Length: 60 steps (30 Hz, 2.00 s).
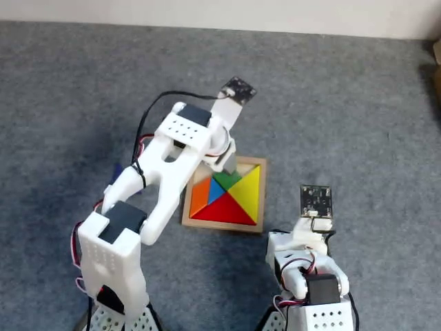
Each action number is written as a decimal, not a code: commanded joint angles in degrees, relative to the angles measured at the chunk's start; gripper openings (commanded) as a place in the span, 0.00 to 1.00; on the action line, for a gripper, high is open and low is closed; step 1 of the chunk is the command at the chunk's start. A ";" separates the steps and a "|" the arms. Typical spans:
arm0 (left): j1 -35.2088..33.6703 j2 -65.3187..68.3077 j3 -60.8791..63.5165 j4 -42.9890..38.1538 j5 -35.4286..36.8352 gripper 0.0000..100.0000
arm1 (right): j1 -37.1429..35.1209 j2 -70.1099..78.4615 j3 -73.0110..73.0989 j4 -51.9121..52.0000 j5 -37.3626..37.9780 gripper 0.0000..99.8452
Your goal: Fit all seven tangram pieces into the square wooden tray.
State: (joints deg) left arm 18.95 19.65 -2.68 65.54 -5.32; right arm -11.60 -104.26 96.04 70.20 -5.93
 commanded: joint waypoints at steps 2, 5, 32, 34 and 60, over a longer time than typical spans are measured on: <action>-0.57 3.65 -1.27 -4.13 0.44 0.27 | 0.31 -1.10 6.20 0.31 -0.44 0.01; -0.92 7.69 -2.59 -3.34 0.18 0.27 | 0.31 -1.10 6.20 0.31 -0.44 0.01; -11.56 -15.16 -7.78 22.59 0.44 0.17 | 0.31 -1.10 6.20 0.31 -0.44 0.01; -14.73 -17.27 -7.78 25.14 0.44 0.17 | 0.31 -1.10 6.20 0.31 -0.44 0.01; -52.00 -20.97 8.75 16.44 -32.35 0.27 | 0.22 -1.10 6.20 0.31 -0.44 0.01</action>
State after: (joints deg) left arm -30.81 1.19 3.56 87.16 -32.66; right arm -11.60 -104.26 96.04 70.20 -5.93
